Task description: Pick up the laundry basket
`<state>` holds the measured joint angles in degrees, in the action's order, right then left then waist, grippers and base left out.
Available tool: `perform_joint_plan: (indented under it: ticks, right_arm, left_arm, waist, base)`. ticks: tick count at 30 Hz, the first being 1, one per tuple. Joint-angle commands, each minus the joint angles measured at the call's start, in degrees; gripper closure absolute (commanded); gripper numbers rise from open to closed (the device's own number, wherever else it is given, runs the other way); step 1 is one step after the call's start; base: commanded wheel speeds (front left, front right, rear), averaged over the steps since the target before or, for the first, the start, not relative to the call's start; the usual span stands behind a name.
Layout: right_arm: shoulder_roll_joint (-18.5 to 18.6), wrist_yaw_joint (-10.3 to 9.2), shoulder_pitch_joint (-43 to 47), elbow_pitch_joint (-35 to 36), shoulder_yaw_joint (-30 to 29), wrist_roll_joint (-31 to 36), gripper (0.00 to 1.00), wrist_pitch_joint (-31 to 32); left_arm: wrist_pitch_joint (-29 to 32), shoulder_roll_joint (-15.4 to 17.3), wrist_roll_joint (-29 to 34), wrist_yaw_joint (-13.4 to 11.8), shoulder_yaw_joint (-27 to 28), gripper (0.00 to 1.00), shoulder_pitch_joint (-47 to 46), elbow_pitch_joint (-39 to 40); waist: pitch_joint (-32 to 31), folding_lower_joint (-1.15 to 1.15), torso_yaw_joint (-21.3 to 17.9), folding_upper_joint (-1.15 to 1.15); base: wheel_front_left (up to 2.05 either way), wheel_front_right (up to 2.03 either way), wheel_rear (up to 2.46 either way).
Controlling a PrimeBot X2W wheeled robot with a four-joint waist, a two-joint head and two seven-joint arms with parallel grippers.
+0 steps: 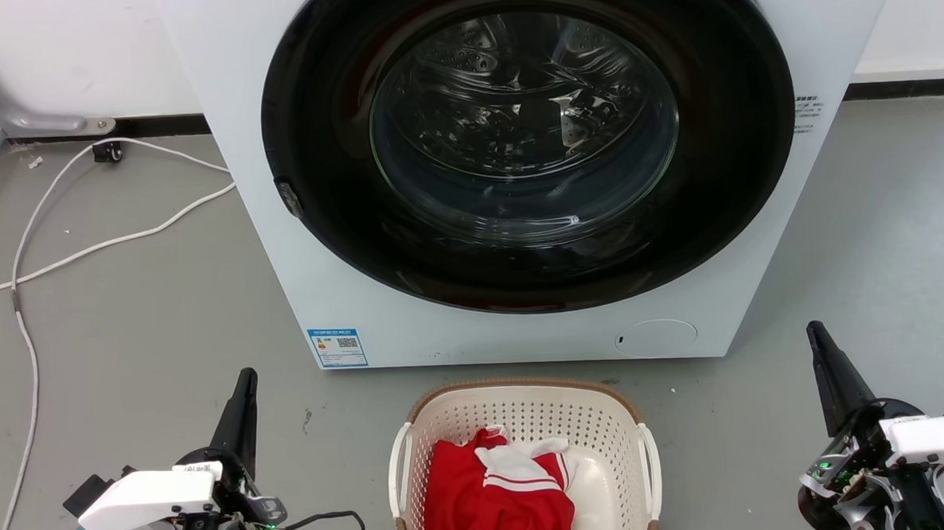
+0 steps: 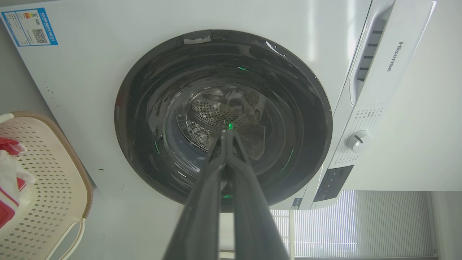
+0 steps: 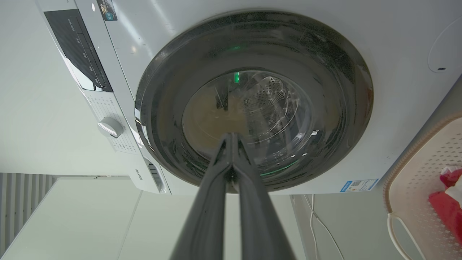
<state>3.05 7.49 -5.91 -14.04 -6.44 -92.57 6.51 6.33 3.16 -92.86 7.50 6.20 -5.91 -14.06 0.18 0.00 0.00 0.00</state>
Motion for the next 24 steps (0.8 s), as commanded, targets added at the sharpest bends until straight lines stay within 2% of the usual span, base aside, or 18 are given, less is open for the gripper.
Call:
perform_joint_plan:
  ticks: [1, 24]
  right_arm:
    - [-0.1, 0.00, -0.6, 0.0, -0.1, 0.2, 1.00, 0.1]
    - [-0.2, 0.00, -0.6, 0.0, -0.1, 0.2, 1.00, 0.2]
  left_arm:
    - [0.1, -0.1, 0.4, 0.1, 0.2, 1.00, -0.6, -0.1]
    - [0.2, -0.1, 0.4, 0.1, 0.3, 1.00, -0.6, -0.1]
  waist:
    - [0.0, 0.00, 0.0, 0.00]
    - [0.0, 0.00, 0.0, 0.00]
  base:
    - [0.00, 0.00, 0.00]
    - [0.00, 0.00, 0.00]
